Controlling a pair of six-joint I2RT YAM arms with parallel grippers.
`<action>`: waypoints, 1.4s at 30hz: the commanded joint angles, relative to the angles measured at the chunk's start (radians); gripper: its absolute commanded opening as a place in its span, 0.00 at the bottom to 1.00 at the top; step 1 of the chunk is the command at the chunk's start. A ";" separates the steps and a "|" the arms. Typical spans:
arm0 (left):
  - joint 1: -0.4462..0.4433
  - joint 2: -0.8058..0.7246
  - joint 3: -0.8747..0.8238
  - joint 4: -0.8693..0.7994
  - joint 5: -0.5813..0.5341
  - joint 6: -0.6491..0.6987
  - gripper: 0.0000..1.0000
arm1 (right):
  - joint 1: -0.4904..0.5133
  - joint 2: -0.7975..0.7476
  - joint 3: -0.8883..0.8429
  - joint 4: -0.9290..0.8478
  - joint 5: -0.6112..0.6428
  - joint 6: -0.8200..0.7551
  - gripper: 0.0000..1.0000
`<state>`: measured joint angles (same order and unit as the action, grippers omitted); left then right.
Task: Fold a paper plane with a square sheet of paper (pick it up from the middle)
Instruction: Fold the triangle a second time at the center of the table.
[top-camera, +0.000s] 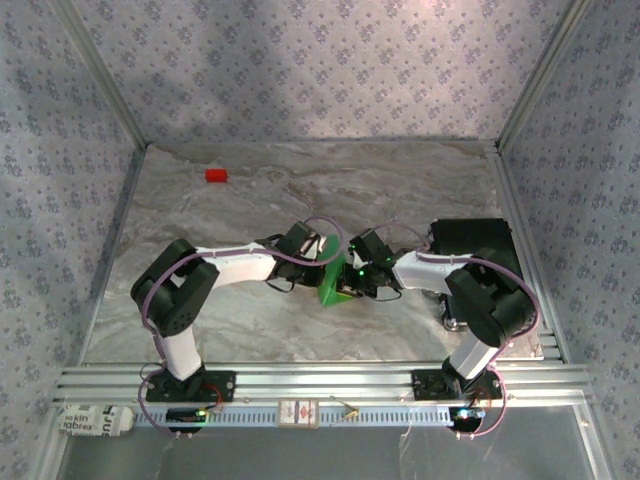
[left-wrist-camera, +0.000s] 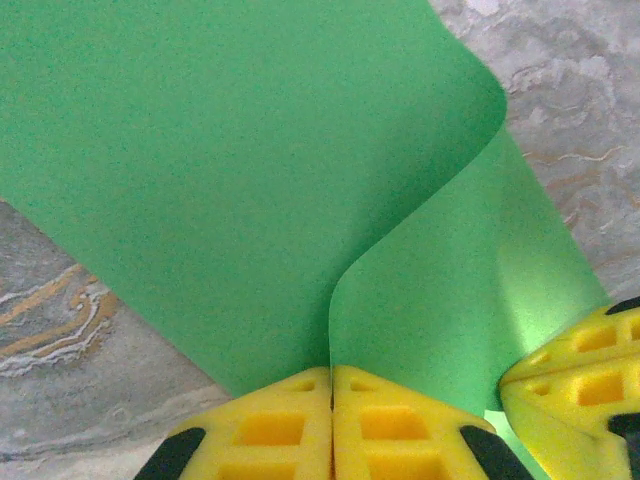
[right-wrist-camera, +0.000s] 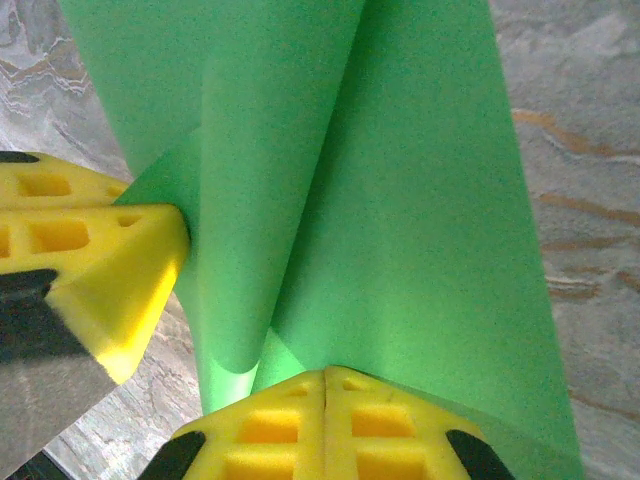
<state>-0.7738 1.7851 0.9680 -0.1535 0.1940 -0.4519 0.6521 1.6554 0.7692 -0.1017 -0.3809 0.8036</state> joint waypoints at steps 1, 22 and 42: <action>0.006 0.011 0.012 0.008 -0.007 0.025 0.07 | -0.012 0.009 -0.021 -0.061 0.034 -0.017 0.02; 0.006 -0.001 0.034 0.027 0.037 0.033 0.08 | -0.021 0.016 -0.019 -0.062 0.033 -0.023 0.01; 0.008 0.033 0.025 0.033 0.037 0.034 0.08 | -0.020 0.014 -0.022 -0.056 0.023 -0.025 0.01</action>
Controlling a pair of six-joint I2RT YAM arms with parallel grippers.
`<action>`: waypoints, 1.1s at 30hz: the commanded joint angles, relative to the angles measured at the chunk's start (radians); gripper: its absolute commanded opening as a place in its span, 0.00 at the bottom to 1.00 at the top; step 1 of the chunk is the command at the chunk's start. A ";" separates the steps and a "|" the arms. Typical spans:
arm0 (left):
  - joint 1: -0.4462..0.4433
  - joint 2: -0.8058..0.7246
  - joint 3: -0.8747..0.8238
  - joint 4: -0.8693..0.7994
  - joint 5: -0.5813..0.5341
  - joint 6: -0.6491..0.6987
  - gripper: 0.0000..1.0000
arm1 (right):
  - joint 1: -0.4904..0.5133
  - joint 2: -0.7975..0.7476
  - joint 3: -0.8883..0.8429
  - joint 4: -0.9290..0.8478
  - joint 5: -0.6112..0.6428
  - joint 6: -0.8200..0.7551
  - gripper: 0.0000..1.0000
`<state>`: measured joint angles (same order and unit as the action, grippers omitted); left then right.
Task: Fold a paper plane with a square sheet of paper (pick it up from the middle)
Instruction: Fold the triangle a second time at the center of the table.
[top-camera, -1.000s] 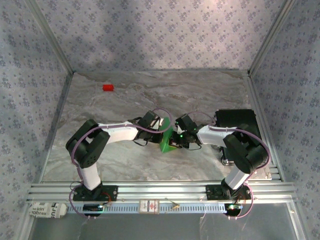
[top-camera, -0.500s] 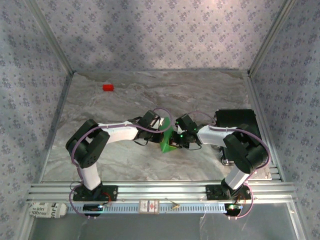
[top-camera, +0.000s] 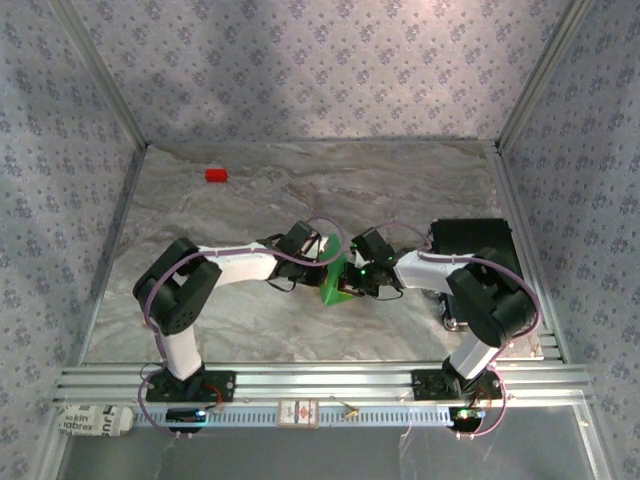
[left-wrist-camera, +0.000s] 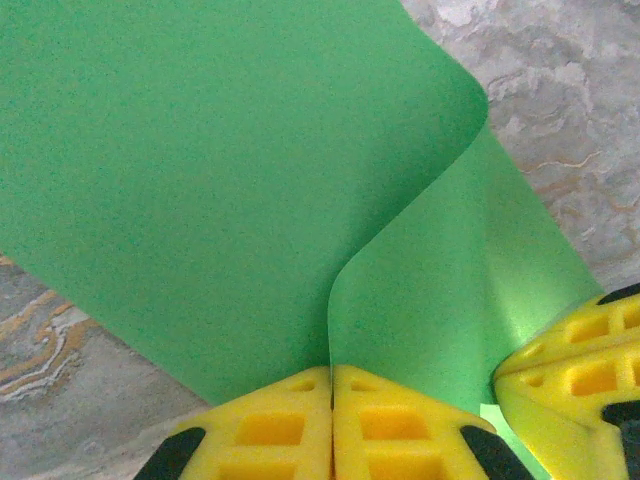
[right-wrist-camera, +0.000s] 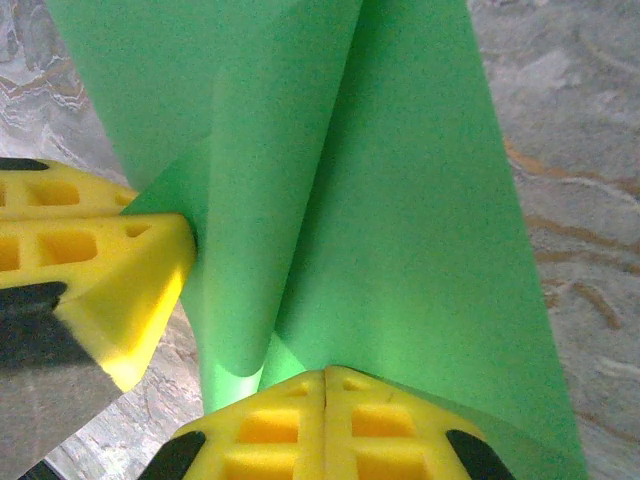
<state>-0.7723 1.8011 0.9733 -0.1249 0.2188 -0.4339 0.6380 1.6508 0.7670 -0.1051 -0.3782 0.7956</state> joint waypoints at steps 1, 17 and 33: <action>0.006 0.018 0.019 0.006 0.014 0.015 0.08 | -0.006 0.019 -0.020 -0.051 0.019 -0.016 0.01; 0.005 0.030 0.020 -0.009 0.017 0.024 0.07 | -0.080 -0.072 -0.035 0.111 -0.057 0.062 0.00; 0.006 0.040 0.024 -0.007 0.021 0.023 0.07 | -0.063 0.068 0.042 0.260 -0.138 0.130 0.00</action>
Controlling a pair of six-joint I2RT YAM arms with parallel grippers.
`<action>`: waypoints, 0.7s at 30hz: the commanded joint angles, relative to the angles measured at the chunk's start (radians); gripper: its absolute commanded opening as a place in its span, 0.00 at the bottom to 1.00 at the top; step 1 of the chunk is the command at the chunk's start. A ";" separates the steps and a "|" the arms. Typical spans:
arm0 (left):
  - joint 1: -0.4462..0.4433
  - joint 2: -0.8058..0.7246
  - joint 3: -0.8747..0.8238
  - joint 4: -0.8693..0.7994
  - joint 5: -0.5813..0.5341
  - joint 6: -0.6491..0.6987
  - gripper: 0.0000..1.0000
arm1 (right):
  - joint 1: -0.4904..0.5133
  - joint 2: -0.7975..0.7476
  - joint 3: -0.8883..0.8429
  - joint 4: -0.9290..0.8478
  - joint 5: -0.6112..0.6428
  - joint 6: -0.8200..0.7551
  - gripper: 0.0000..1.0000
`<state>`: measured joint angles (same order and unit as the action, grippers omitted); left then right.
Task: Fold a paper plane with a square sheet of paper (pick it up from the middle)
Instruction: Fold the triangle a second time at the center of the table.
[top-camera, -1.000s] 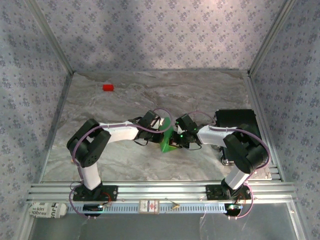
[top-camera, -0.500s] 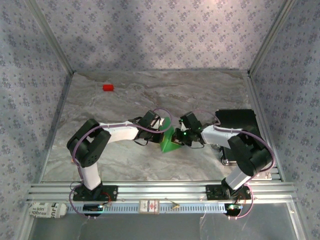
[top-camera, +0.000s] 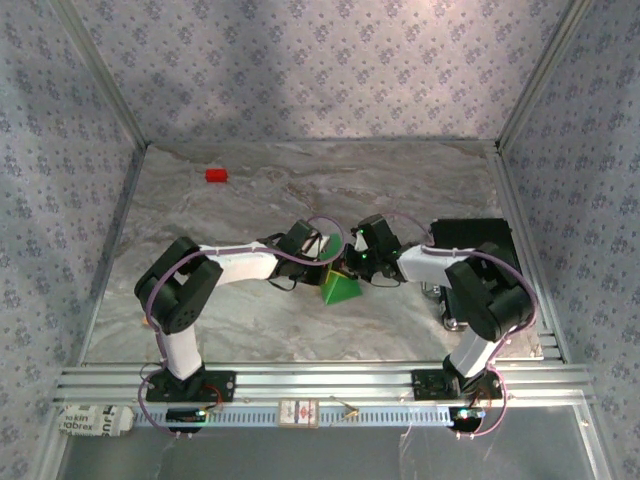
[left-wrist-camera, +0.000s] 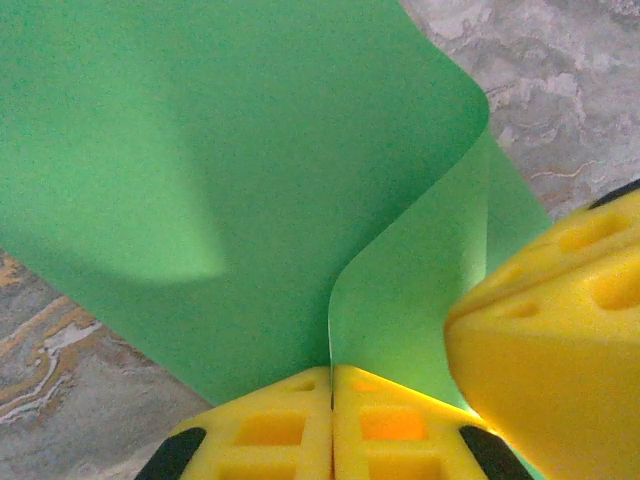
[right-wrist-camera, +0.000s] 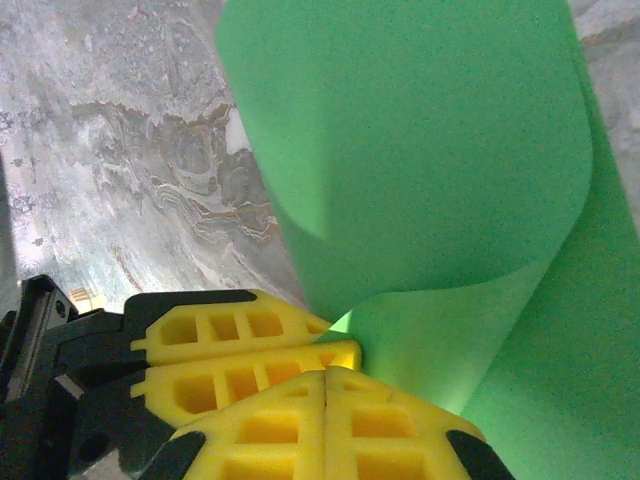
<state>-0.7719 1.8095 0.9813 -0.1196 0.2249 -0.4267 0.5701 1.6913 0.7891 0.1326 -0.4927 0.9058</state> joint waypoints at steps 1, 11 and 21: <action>0.005 0.032 0.013 -0.013 0.016 0.016 0.07 | 0.005 0.032 0.023 0.015 -0.025 0.015 0.00; 0.006 0.040 0.010 -0.013 0.018 0.017 0.07 | -0.012 0.058 -0.057 -0.021 0.013 -0.005 0.00; 0.005 0.047 0.017 -0.020 0.024 0.019 0.07 | -0.027 -0.001 -0.033 -0.035 0.009 -0.010 0.00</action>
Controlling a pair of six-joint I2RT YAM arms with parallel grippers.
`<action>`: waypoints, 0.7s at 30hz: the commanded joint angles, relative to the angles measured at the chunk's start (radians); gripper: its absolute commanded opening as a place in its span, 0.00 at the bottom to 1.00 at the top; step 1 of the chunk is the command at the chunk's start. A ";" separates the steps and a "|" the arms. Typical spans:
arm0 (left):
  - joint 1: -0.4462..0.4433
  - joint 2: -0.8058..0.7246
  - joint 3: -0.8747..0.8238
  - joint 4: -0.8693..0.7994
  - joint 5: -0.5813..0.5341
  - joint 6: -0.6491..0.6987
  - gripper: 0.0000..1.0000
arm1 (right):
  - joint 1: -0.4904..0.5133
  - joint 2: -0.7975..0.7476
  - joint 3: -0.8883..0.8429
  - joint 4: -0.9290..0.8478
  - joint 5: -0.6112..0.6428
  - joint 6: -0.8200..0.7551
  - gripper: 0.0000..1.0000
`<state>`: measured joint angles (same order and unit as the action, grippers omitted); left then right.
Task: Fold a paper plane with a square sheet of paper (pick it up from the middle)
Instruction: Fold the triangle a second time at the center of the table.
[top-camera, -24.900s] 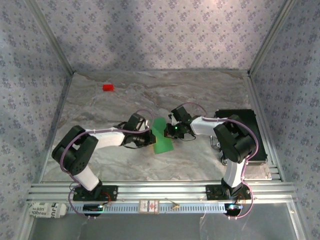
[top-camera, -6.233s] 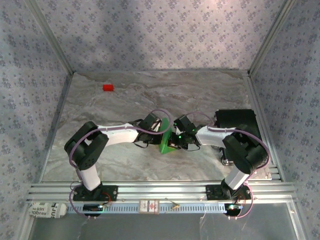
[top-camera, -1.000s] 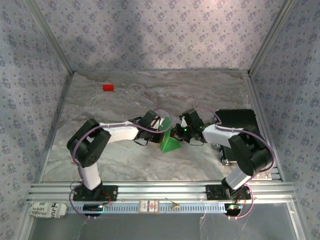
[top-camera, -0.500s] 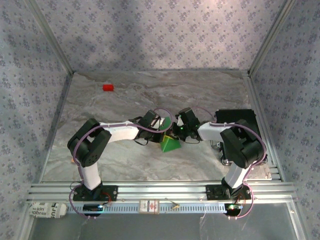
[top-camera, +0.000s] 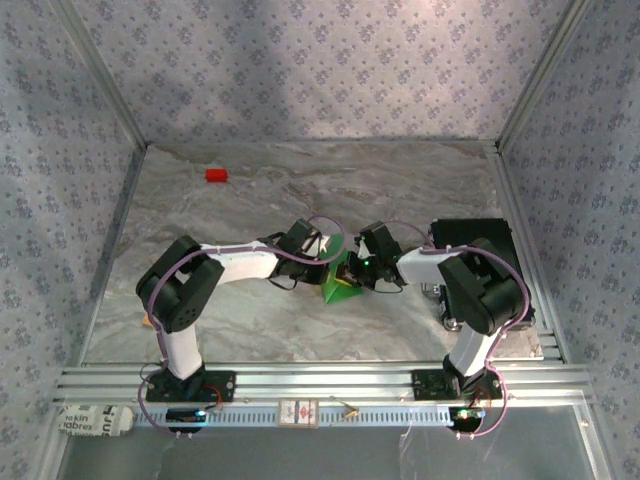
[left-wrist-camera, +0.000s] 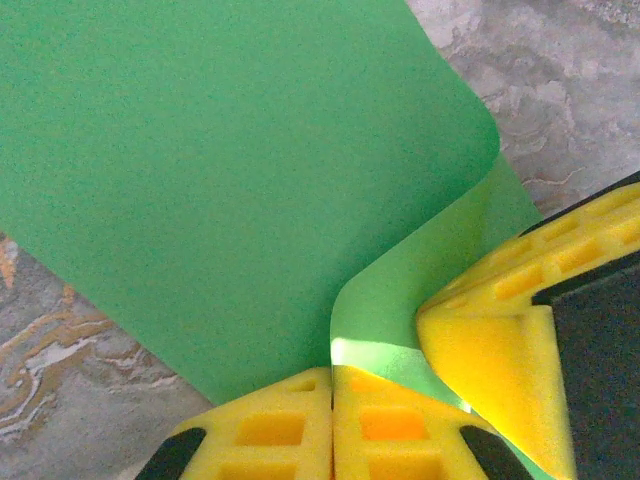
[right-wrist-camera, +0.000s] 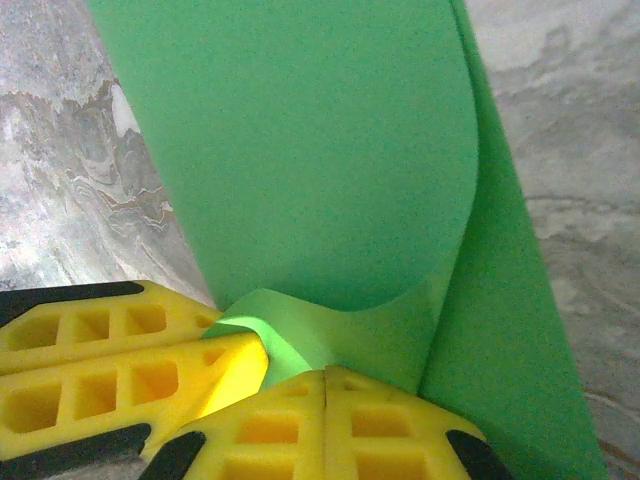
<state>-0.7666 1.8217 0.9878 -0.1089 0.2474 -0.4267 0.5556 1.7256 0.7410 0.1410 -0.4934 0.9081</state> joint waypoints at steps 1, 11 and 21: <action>0.000 0.035 0.011 -0.032 0.001 0.019 0.07 | -0.018 -0.041 0.023 -0.042 0.009 -0.014 0.00; 0.000 0.034 0.012 -0.040 0.003 0.017 0.07 | -0.064 0.026 0.060 -0.056 0.014 -0.039 0.00; 0.000 0.035 0.012 -0.050 0.003 0.023 0.07 | -0.103 0.033 0.043 -0.086 0.012 -0.052 0.00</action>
<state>-0.7666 1.8225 0.9897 -0.1085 0.2478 -0.4263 0.4767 1.7554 0.7906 0.0952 -0.4831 0.8745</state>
